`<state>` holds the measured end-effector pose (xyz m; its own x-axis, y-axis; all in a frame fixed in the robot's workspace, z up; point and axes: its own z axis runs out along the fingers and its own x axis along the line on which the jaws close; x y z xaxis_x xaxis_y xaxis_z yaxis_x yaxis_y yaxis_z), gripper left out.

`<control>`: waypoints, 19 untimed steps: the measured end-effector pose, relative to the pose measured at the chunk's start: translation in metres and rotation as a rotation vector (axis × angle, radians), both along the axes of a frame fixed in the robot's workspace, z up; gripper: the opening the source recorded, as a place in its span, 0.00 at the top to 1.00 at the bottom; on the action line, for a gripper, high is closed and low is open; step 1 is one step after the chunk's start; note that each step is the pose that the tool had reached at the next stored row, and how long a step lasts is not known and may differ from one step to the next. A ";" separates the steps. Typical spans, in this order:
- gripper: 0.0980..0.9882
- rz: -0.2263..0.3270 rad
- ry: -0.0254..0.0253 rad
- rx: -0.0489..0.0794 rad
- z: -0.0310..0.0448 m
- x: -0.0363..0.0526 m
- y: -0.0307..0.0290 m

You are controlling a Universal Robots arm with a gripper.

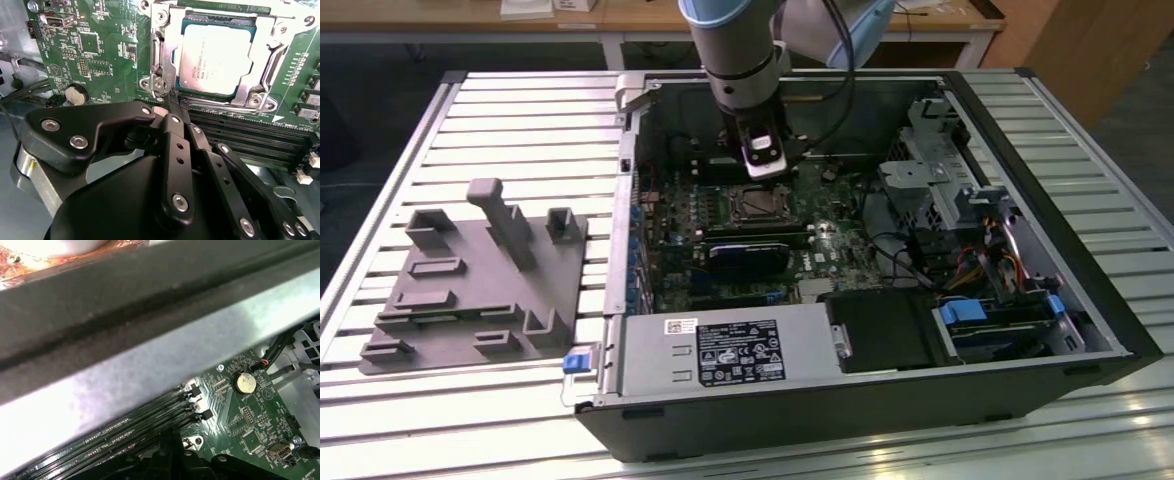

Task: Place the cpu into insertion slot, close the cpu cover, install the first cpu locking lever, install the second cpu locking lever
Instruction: 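Install the first cpu locking lever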

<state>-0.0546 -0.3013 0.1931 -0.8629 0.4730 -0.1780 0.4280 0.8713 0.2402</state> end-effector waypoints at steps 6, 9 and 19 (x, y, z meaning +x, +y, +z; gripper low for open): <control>0.99 0.000 0.0001 0.000 0.0106 0.0000 0.0000; 0.99 0.000 -0.0001 0.000 0.0124 0.0000 0.0000; 0.99 0.000 0.0261 -0.018 0.0122 0.0005 0.0001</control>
<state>-0.0541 -0.3013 0.2053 -0.8674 0.4698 -0.1641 0.4339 0.8755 0.2129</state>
